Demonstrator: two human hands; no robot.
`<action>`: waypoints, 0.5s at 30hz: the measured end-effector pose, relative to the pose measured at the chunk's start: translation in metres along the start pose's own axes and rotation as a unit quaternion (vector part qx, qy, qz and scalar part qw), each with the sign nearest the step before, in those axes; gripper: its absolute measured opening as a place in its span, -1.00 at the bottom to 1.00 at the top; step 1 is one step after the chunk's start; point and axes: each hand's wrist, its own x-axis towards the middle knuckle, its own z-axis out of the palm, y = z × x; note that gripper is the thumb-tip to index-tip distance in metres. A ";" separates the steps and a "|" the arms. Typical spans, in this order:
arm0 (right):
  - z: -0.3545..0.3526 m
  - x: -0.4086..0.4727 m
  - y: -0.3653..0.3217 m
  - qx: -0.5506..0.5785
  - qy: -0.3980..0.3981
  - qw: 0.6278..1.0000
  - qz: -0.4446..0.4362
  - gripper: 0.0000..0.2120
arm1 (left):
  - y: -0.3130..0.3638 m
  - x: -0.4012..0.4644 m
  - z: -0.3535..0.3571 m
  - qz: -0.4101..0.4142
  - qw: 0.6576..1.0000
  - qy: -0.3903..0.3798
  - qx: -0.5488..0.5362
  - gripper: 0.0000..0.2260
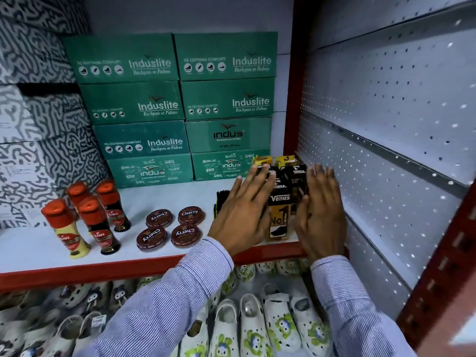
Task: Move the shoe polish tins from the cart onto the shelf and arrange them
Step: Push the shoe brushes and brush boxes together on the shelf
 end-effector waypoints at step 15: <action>0.014 0.008 0.013 -0.041 -0.098 0.994 0.040 -0.48 | 0.003 0.013 0.013 0.018 0.997 -0.080 0.007 -0.39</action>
